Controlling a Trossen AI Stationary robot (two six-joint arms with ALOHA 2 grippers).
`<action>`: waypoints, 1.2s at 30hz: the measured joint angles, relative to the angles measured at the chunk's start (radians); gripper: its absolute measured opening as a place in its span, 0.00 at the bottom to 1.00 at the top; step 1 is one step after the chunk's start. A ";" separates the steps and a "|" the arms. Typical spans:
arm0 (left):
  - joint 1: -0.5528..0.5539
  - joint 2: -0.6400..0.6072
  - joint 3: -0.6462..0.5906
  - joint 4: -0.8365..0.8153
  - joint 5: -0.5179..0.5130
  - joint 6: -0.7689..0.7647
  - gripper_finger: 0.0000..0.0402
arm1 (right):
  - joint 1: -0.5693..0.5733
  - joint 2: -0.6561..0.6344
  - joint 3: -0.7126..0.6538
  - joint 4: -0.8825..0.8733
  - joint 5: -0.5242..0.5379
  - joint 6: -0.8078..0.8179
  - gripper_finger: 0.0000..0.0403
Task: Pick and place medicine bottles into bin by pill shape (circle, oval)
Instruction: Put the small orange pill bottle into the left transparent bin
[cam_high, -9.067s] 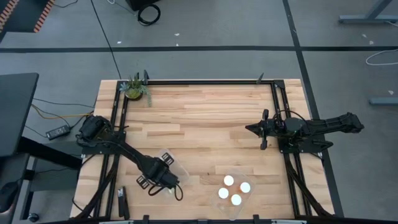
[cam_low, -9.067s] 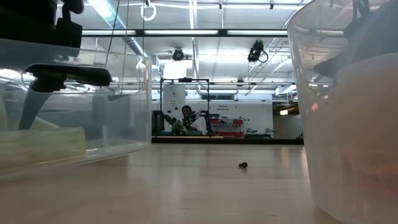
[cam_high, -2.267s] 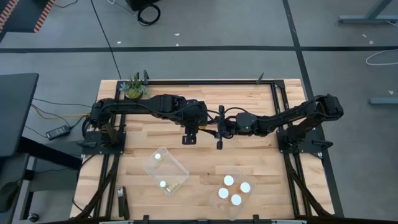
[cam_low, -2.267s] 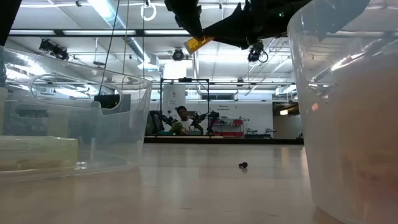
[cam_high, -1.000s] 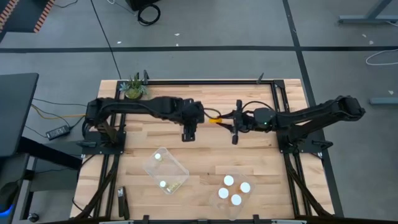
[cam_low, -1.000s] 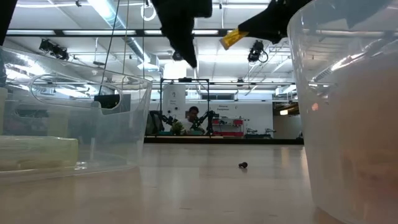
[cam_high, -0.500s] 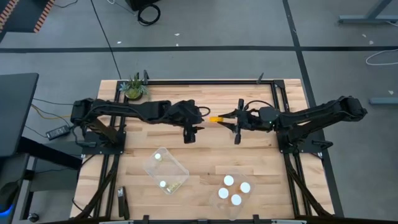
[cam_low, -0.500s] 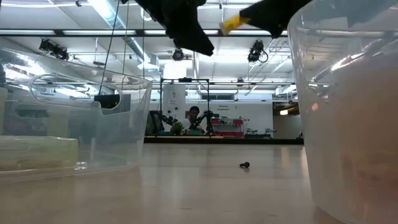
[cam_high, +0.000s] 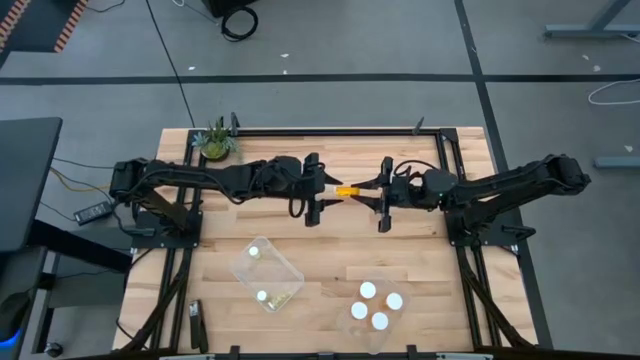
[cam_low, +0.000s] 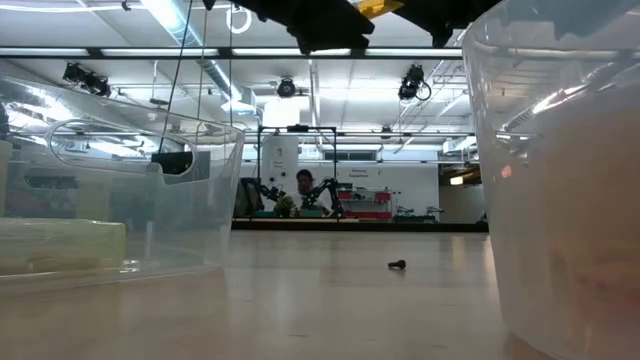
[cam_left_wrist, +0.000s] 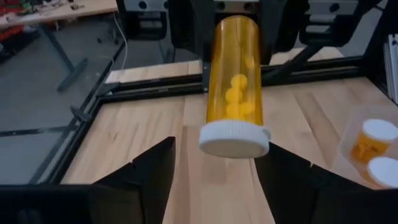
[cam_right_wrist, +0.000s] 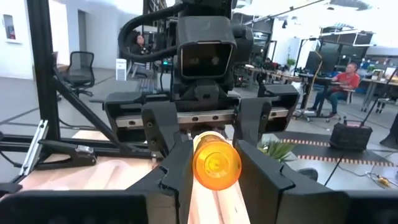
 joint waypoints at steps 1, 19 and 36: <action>0.000 0.000 0.000 0.007 0.000 0.002 0.57 | 0.000 0.000 0.000 0.004 0.000 -0.001 0.30; 0.000 0.000 0.000 0.220 0.059 0.026 0.45 | 0.000 0.000 0.000 0.110 0.000 -0.051 0.30; 0.001 -0.003 0.000 0.324 0.065 0.049 0.36 | 0.034 -0.051 0.000 0.129 0.028 -0.113 0.30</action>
